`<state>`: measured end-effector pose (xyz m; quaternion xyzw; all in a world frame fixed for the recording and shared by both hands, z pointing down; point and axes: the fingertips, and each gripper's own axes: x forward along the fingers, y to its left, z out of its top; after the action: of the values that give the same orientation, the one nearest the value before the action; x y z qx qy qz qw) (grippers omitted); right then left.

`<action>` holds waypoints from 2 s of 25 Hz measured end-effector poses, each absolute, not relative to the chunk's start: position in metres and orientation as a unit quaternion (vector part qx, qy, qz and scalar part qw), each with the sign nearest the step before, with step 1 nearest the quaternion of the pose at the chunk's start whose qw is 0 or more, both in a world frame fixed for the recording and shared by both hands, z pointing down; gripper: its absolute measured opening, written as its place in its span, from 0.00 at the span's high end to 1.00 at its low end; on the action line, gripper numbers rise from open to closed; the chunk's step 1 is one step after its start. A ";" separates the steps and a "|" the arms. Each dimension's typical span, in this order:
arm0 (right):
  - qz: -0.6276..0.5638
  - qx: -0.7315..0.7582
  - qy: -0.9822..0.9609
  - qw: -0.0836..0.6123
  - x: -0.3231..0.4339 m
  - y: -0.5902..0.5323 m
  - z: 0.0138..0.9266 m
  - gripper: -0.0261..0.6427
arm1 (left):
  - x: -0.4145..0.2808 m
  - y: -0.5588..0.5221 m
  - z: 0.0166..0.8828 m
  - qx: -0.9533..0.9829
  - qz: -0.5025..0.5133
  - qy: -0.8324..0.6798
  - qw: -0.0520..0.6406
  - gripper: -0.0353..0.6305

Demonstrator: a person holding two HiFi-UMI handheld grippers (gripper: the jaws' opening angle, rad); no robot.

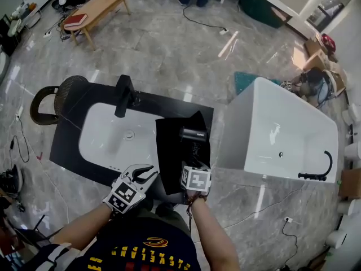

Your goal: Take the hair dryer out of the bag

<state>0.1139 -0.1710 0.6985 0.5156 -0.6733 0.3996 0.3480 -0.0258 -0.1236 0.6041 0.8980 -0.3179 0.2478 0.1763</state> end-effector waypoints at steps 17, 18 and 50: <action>0.349 0.535 -0.703 0.311 0.115 -0.175 0.659 0.63 | -0.049 -0.161 0.573 0.891 0.215 -0.365 0.162 0.83; 0.346 0.536 -0.710 0.296 0.114 -0.175 0.649 0.63 | -0.049 -0.162 0.570 0.891 0.210 -0.367 0.165 0.83; 0.163 0.485 -0.859 0.019 0.075 -0.124 0.392 0.95 | 0.048 -0.113 0.375 0.947 0.019 -0.286 0.144 0.83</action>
<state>0.0749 -0.1242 0.3916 0.4852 -0.8589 0.1630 0.0189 0.0477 -0.1133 0.3752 0.9473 -0.2857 0.0188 0.1436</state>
